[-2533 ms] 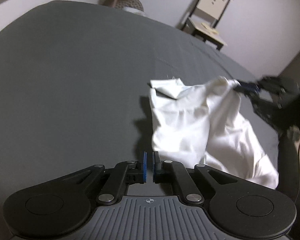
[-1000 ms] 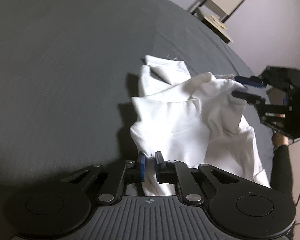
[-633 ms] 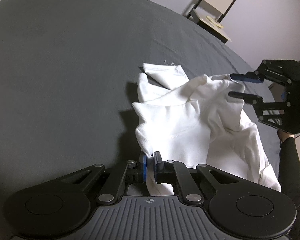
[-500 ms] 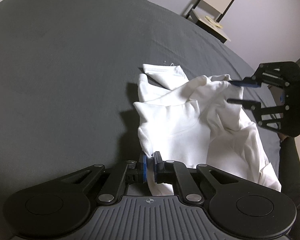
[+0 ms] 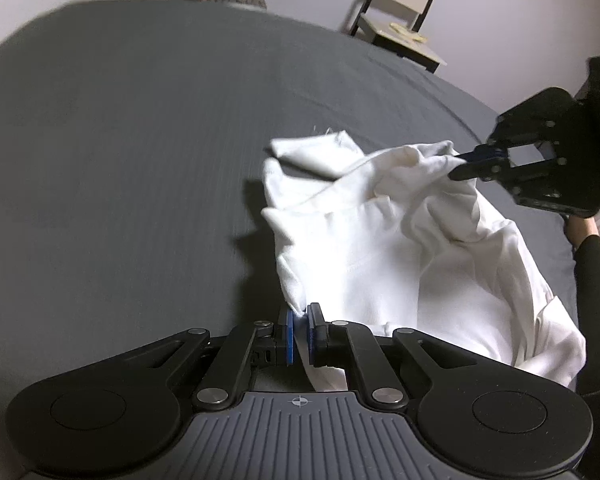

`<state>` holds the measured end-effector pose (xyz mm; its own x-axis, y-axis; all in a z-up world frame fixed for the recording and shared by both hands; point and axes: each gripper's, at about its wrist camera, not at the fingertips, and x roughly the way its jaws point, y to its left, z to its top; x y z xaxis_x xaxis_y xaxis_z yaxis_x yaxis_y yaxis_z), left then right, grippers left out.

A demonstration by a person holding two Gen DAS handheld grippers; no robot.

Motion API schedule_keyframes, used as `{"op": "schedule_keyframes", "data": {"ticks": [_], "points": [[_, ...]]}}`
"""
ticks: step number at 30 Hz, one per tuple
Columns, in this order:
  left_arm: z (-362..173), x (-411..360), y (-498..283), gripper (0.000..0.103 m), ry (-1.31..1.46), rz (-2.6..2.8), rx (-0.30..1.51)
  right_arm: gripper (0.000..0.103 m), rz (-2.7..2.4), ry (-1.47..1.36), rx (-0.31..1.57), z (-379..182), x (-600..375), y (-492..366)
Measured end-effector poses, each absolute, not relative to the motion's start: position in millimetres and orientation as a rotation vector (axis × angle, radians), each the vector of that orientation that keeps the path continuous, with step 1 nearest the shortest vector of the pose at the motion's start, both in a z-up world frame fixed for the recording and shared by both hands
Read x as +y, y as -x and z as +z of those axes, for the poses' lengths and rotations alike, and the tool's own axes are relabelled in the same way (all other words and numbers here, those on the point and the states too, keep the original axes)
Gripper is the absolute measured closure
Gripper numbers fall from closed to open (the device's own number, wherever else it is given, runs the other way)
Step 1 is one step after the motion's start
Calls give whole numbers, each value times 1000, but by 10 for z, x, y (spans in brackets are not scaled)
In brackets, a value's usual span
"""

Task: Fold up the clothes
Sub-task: 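Lift the shirt up with both grippers holding the shoulders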

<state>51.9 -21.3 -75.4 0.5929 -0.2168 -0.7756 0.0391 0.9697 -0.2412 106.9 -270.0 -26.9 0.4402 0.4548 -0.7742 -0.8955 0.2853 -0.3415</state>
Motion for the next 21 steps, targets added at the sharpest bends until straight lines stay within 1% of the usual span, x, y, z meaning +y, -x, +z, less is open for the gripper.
{"op": "schedule_keyframes", "data": {"ticks": [2, 4, 6, 10, 15, 17, 21], "points": [[-682, -236, -492, 97, 165, -147, 895, 100, 895, 843, 464, -166, -2777, -824], [-490, -226, -413, 97, 110, -145, 816, 100, 773, 832, 300, -43, -2833, -505], [-290, -215, -332, 97, 54, -142, 734, 100, 667, 786, 179, 124, -2884, -230], [289, -231, 4, 97, -155, -108, 454, 100, 464, 661, -39, 517, -2997, 286], [1059, -314, 618, 97, -381, -1, 74, 100, 334, 514, -262, 1110, -3090, 608], [1346, -362, 866, 97, -426, 50, -55, 100, 287, 474, -359, 1323, -3084, 767], [1951, -361, 1433, 97, -425, 121, -284, 100, 196, 411, -556, 1719, -3031, 1129]]}}
